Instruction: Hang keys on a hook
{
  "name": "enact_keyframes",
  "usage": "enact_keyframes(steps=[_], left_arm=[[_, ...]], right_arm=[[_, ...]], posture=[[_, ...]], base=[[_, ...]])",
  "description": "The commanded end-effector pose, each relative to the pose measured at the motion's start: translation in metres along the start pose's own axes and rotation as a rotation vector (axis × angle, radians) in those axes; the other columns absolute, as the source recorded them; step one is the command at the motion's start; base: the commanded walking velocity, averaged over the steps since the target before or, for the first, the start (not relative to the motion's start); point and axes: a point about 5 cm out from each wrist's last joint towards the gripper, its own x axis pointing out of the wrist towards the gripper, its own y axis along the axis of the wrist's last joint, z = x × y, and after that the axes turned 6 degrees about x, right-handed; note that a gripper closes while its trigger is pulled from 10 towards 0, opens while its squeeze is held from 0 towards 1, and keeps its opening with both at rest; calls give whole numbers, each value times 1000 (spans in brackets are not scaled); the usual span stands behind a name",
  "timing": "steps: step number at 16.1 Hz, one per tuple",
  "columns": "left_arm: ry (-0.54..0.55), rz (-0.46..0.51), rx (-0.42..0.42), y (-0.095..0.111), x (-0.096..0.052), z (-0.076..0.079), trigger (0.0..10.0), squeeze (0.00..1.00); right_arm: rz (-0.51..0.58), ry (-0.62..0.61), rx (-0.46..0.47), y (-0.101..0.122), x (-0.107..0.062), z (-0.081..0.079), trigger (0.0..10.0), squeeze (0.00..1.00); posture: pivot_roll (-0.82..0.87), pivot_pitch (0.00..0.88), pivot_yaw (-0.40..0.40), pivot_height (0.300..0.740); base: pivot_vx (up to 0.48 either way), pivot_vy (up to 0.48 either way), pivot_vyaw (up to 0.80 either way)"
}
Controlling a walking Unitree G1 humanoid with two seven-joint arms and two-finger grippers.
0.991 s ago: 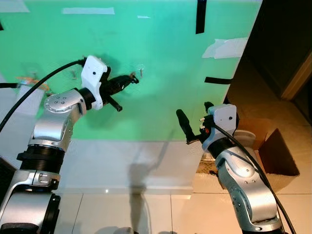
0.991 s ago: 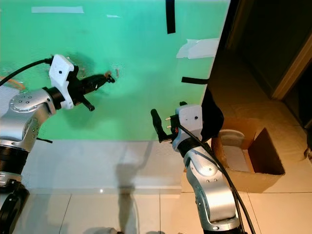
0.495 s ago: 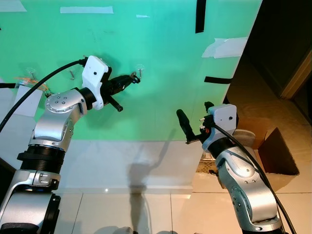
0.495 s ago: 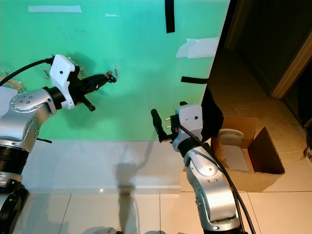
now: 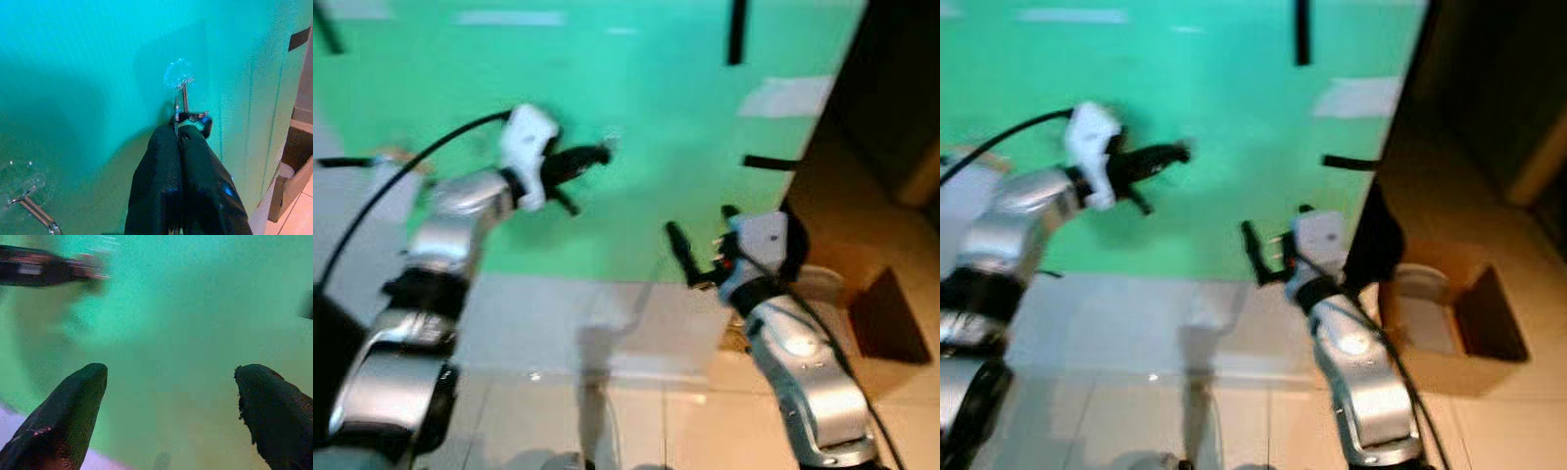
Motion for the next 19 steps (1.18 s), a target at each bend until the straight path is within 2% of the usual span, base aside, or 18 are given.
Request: enact_keyframes(steps=[1,3,8,10,12,13,19], left_arm=[[15,56,45,18,5,-5,10000,0],[-101,69,48,21,3,5,10000,0],[-111,86,63,22,7,1,10000,0],[-66,69,89,22,9,-2,10000,0],[-34,-21,168,12,7,-5,10000,0],[-34,-31,179,11,7,-5,10000,0],[14,-40,169,10,-14,-13,10000,0]], right_arm=[[13,10,3,4,-1,-1,10000,0],[11,11,3,3,-1,-1,10000,0],[11,11,2,3,0,-2,10000,0],[11,8,1,3,1,-1,10000,0],[10,4,-3,3,0,-1,10000,0],[10,3,-4,3,0,-1,10000,0],[5,4,-8,1,0,-1,10000,0]], posture=[[17,0,63,740],[19,0,62,740],[18,0,64,740],[18,0,66,740],[18,0,66,740],[18,0,66,740],[22,0,65,740]], base=[[0,0,0],[0,0,0],[0,0,0],[0,0,0],[0,0,0],[0,0,0],[0,0,0]])
